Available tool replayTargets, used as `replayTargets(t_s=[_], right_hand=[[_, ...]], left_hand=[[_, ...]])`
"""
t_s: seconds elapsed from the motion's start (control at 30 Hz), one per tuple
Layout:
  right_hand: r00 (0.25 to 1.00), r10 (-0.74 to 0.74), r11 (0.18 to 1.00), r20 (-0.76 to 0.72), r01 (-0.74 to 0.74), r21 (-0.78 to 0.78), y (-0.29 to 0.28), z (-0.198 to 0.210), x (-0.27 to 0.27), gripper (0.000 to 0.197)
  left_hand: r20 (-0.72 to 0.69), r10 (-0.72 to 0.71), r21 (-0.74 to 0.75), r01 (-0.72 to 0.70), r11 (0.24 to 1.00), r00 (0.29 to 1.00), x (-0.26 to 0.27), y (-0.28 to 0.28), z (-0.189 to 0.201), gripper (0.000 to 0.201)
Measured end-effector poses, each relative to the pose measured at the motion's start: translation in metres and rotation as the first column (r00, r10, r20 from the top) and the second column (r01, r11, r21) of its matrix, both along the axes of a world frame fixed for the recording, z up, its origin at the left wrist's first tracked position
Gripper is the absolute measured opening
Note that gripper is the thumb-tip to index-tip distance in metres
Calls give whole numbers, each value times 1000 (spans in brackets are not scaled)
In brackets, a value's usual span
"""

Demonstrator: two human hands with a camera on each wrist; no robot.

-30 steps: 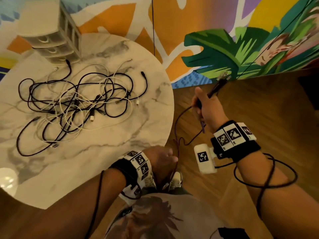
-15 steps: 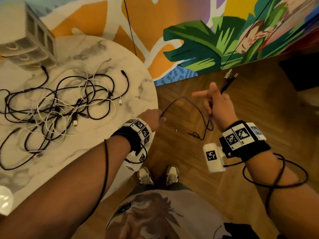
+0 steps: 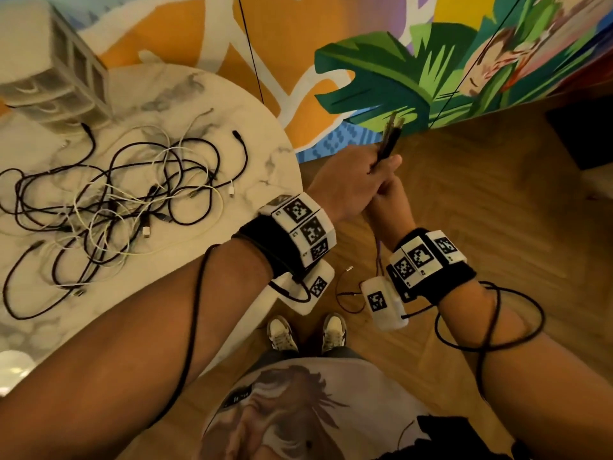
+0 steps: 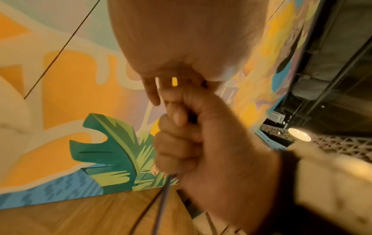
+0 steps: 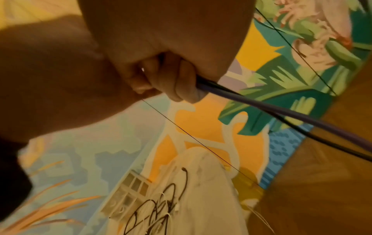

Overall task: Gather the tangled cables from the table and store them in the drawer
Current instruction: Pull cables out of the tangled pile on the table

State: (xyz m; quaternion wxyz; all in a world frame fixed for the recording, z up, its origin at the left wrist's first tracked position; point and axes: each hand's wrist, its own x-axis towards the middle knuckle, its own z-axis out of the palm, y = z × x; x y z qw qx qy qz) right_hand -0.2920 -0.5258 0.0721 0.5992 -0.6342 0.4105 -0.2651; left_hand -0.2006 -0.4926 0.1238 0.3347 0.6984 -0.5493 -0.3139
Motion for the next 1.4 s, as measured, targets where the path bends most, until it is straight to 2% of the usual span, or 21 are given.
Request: replayTargets(t_s=[0.07, 0.13, 0.2, 0.27, 0.33, 0.43, 0.5, 0.57, 0.63, 0.67, 0.73, 0.8, 0.87, 0.93, 1.0, 1.1, 1.17, 1.23, 1.33, 1.4], right_hand=[[999, -26, 1000, 35, 25, 18, 3, -6, -3, 17], [997, -70, 997, -23, 71, 20, 4, -20, -6, 36], [989, -97, 993, -108, 103, 55, 4, -41, -8, 48], [970, -109, 985, -217, 135, 112, 4, -62, -10, 47], [932, -100, 977, -348, 158, 144, 4, -80, -14, 43], [870, -83, 965, -486, 192, 179, 3, -101, -30, 41], [831, -78, 956, -551, 220, 196, 0, -113, -41, 37], [799, -58, 951, -599, 227, 211, -1, -118, -49, 32], [801, -66, 945, -595, 241, 220, -3, -116, -49, 34], [815, -93, 940, -572, 261, 218, -4, -113, -47, 35], [845, -119, 945, -521, 257, 202, -6, -100, -43, 35], [879, -83, 964, -470, 190, 184, -7, -85, -36, 38], [930, -68, 967, -361, 151, 206, -6, -67, -32, 44], [975, -44, 974, -216, 90, 210, -7, -52, -31, 40], [991, 30, 989, -129, -11, 150, -4, -40, -29, 29], [997, 73, 989, 12, -74, 127, 1, -25, -24, 19], [996, 13, 979, 93, -31, 200, 2, -23, -22, 29], [995, -10, 978, 100, -11, 206, 2, -29, -26, 39], [999, -14, 993, -37, 19, 115, 7, -48, -41, 53], [997, -17, 997, -78, 23, 75, 10, -55, -50, 55]], left_hand=[[-111, 26, -71, -34, 997, 994, -2, 3, 9, 39], [-193, -22, -136, -4, 991, 981, -5, 6, 24, 39], [-144, -55, -204, 25, 979, 988, -6, 9, 43, 38], [4, -76, -274, 75, 959, 997, -2, 11, 63, 37], [259, -93, -332, 179, 926, 961, 5, 13, 83, 33], [609, -66, -331, 329, 885, 790, 23, 17, 110, 23], [716, -25, -295, 334, 895, 698, 36, 18, 128, 32], [744, -5, -289, 328, 899, 668, 45, 21, 139, 34], [778, 7, -307, 370, 877, 628, 40, 25, 134, 34], [774, -14, -309, 398, 864, 633, 36, 24, 124, 33], [695, -154, -229, 419, 879, 702, 24, 22, 93, 30], [595, -320, -11, 406, 914, 737, 15, 20, 55, 28], [494, -350, 124, 334, 934, 796, 11, 20, 18, 28], [381, -229, 116, 199, 973, 896, 12, 20, -6, 33], [274, -97, 93, 74, 993, 957, 11, 15, -17, 34], [103, 0, 110, -11, 994, 995, 7, 2, -16, 34], [55, 19, 78, -24, 997, 998, 3, -6, -8, 34], [54, 41, 5, -42, 999, 998, 4, -11, 4, 32], [84, 187, -127, -175, 976, 979, 23, -20, 24, 31], [127, 258, -182, -233, 955, 958, 41, -22, 34, 32]])
